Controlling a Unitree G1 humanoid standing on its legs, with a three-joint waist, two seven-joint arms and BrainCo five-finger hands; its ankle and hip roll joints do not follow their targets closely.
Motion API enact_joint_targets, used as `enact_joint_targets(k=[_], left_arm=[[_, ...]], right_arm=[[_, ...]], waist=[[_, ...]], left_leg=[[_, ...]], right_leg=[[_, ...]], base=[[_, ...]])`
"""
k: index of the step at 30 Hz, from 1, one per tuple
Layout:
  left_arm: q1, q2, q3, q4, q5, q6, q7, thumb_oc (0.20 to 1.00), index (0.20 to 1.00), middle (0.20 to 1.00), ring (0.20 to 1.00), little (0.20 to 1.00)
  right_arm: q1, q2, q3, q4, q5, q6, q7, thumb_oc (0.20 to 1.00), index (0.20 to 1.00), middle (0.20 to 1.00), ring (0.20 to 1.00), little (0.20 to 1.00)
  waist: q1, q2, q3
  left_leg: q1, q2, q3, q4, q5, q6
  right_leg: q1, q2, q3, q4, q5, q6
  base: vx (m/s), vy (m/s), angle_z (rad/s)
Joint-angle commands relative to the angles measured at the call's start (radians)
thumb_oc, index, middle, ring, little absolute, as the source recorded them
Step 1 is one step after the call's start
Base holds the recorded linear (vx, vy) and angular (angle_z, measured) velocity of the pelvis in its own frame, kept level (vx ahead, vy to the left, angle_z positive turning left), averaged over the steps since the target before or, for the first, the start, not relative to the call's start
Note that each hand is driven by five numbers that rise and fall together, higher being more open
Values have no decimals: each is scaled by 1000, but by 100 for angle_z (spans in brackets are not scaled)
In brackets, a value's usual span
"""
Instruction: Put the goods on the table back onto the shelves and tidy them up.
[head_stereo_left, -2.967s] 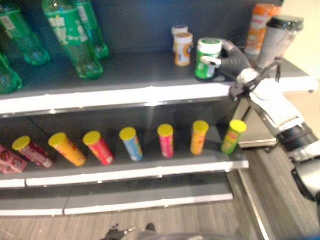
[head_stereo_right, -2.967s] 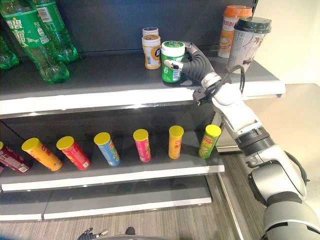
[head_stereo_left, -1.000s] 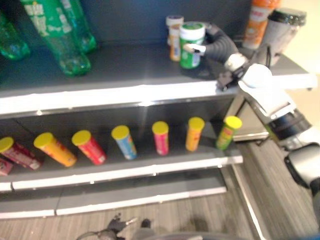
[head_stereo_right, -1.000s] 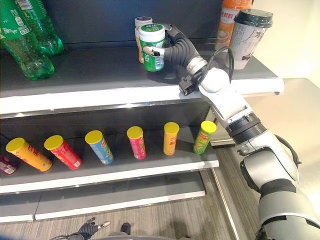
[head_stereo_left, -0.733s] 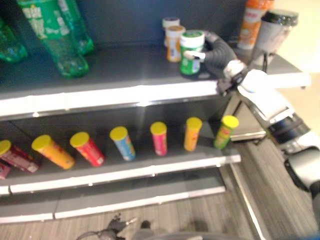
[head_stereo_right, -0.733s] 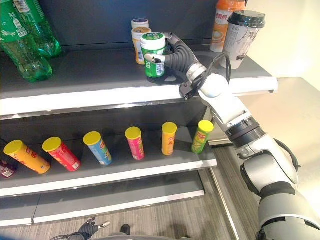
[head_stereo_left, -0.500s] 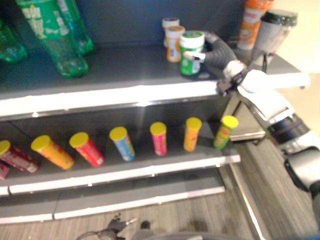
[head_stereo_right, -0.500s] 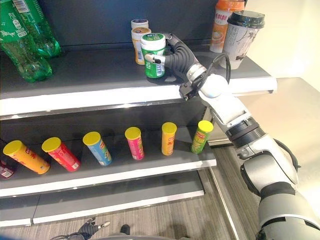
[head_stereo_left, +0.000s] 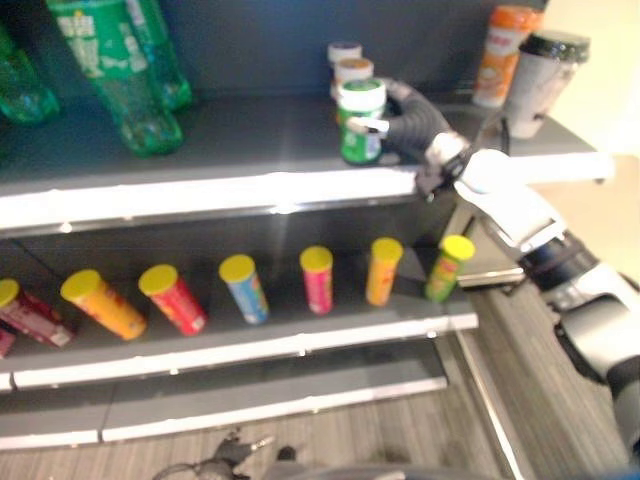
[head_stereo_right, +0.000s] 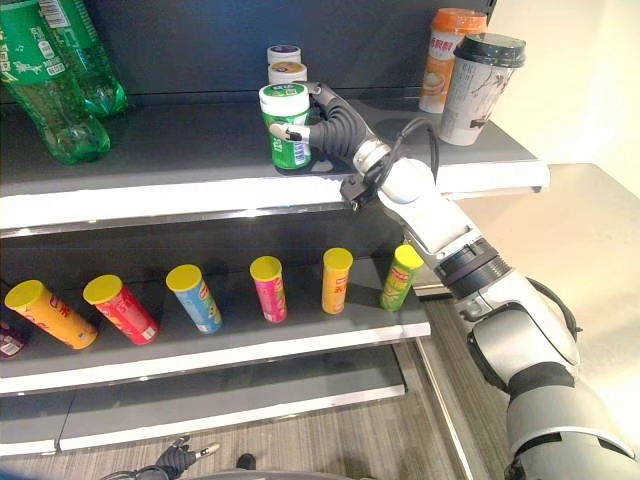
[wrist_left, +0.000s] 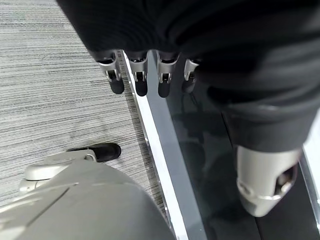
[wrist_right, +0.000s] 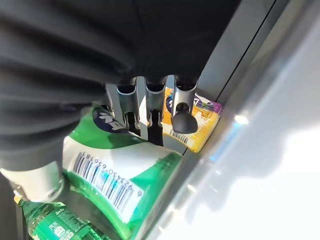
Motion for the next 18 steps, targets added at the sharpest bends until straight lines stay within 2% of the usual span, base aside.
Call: enact_joint_targets(k=[1, 13, 14, 15, 18], left_arm=[[-72, 69, -14, 8, 27, -17, 17, 1000, 1000, 1000, 1000, 1000], [-66, 69, -9, 7, 30, -16, 18, 1000, 1000, 1000, 1000, 1000], [-65, 70, -8, 7, 30, -17, 18, 1000, 1000, 1000, 1000, 1000], [-65, 70, -7, 6, 30, -16, 19, 1000, 1000, 1000, 1000, 1000], [-67, 70, -8, 7, 28, -15, 19, 1000, 1000, 1000, 1000, 1000]], right_arm=[[-48, 0, 1, -9, -7, -31, -6, 200, 200, 200, 200, 200], [-31, -19, -15, 8, -13, -30, -16, 200, 200, 200, 200, 200], [-30, -18, -14, 5, -14, -31, -15, 464, 464, 464, 464, 464], [-32, -18, -14, 3, -17, -31, -17, 1000, 1000, 1000, 1000, 1000], [-32, -14, -18, 7, -19, -31, -21, 1000, 1000, 1000, 1000, 1000]], waist=[[5, -39, 9], [-4, -35, 10], [-5, -35, 10], [-5, -34, 10], [-6, -35, 9]], left_leg=[[27, 18, 115, 83, -175, -15], [32, 17, 123, 82, -177, -15], [32, 17, 124, 82, -177, -15], [32, 18, 125, 82, -177, -15], [33, 18, 126, 82, -177, -15]], right_leg=[[-122, -29, 50, 70, -50, 36], [-123, -28, 59, 67, -48, 36], [-123, -28, 59, 68, -49, 36], [-122, -28, 59, 67, -49, 36], [-122, -28, 59, 66, -48, 36]], base=[[0, 0, 0], [-1, -2, -3], [0, -6, -3], [0, 0, 0], [0, 0, 0]])
